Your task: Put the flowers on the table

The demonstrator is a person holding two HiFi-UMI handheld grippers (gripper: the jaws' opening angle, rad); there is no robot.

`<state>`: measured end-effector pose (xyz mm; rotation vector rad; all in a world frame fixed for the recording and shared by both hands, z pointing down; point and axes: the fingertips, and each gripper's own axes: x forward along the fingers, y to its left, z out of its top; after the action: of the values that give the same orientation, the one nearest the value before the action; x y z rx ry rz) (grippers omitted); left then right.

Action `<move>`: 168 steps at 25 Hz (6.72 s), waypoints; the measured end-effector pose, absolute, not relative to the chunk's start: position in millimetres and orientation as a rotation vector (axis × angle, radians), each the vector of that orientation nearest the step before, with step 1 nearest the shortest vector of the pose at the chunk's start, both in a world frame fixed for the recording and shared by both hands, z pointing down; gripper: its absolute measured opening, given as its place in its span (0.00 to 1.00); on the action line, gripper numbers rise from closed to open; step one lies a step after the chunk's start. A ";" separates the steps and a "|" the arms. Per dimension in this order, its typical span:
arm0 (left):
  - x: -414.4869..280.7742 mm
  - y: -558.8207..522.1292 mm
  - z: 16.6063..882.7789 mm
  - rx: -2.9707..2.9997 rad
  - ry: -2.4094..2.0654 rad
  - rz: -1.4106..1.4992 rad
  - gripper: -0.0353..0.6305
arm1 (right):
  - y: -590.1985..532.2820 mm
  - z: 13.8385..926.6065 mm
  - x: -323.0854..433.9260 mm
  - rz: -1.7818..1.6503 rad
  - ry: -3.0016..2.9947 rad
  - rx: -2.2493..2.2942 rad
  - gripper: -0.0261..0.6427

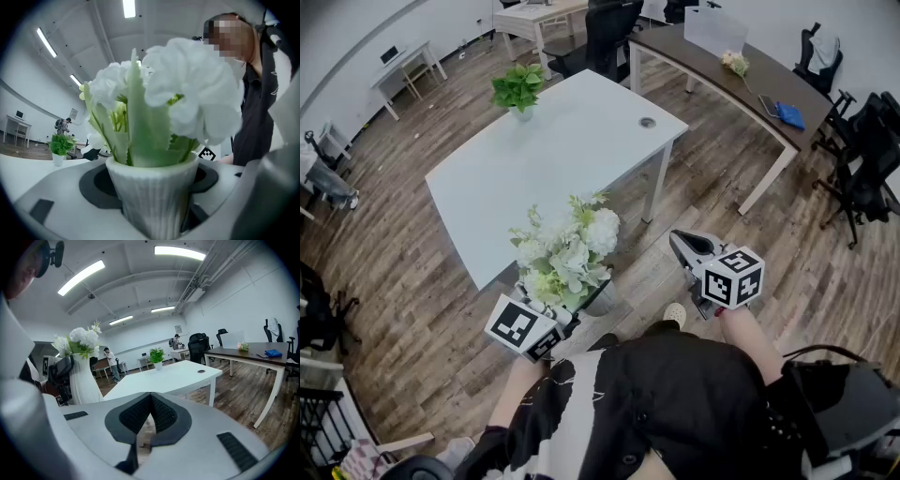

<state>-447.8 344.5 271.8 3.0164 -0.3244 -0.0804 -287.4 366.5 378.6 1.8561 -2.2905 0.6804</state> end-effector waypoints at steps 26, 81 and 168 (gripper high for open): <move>-322.9 225.0 232.6 3.011 -0.481 -0.023 0.64 | 266.1 364.2 -165.4 0.699 -2.422 1.772 0.06; -91.5 -82.2 254.4 2.974 -0.632 0.080 0.63 | -27.8 388.4 60.2 0.820 -2.488 1.614 0.06; -61.4 -420.6 342.2 2.578 -1.642 0.317 0.63 | -320.5 474.2 105.7 1.080 -2.754 0.710 0.06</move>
<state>-61.4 -420.6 342.2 2.5776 -1.6415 0.3170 105.7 -320.5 474.2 0.7104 -2.7544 1.0799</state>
